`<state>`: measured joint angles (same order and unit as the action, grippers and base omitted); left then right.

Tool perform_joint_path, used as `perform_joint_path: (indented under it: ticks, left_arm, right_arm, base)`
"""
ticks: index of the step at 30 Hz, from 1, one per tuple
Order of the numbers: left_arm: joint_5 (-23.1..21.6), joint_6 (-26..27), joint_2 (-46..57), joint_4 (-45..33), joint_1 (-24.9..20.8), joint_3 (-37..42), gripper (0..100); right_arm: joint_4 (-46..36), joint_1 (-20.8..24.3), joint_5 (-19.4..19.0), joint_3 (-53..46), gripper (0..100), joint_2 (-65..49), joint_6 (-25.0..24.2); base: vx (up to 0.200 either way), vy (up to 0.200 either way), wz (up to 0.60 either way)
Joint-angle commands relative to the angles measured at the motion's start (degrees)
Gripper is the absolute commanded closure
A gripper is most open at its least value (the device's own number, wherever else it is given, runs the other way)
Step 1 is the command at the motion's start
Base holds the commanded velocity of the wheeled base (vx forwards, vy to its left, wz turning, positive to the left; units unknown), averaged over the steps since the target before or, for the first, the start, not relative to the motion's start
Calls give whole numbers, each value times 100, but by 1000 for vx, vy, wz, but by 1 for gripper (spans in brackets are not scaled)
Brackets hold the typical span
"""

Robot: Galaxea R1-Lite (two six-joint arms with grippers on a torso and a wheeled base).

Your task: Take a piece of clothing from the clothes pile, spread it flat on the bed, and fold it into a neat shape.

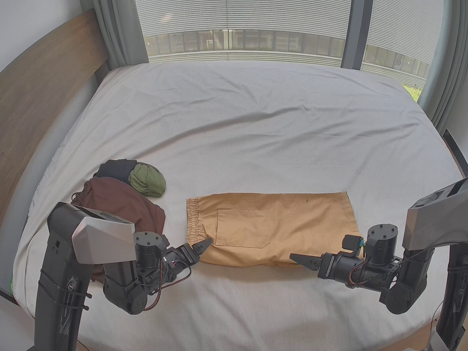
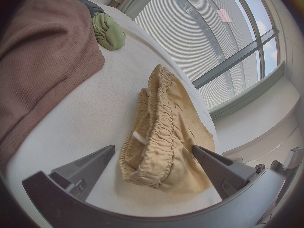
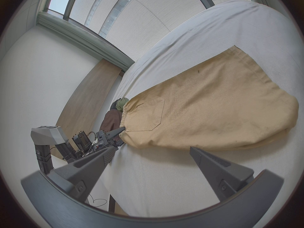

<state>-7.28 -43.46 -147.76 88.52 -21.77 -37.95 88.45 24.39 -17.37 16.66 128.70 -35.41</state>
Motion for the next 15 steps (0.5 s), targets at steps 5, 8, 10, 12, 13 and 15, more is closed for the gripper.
perform_joint_path:
  ticks: [5,8,10,12,13,15]
  left_arm:
    - [-11,-198,-112,-1,-125,-345,0]
    - [-19,-303,-121,-1,-152,-450,0]
    - [-19,-321,-130,-1,-196,-503,0]
    - [-19,-330,-156,-1,-213,-529,0]
    - [-11,-330,-165,-1,-205,-538,0]
    - [-2,-330,-174,-1,-196,-582,0]
  right_arm:
    - [5,4,-3,30,0,15,-1]
    - [5,-5,-3,30,0,6,-1]
    - [5,-5,-3,30,0,6,-1]
    - [5,-5,-3,30,0,6,-9]
    - [5,-5,-3,39,0,6,-9]
    - [5,-5,-3,39,0,6,-9]
  base:
    - [0,0,0]
    - [0,0,0]
    - [0,0,0]
    - [0,0,0]
    - [0,0,0]
    - [0,0,0]
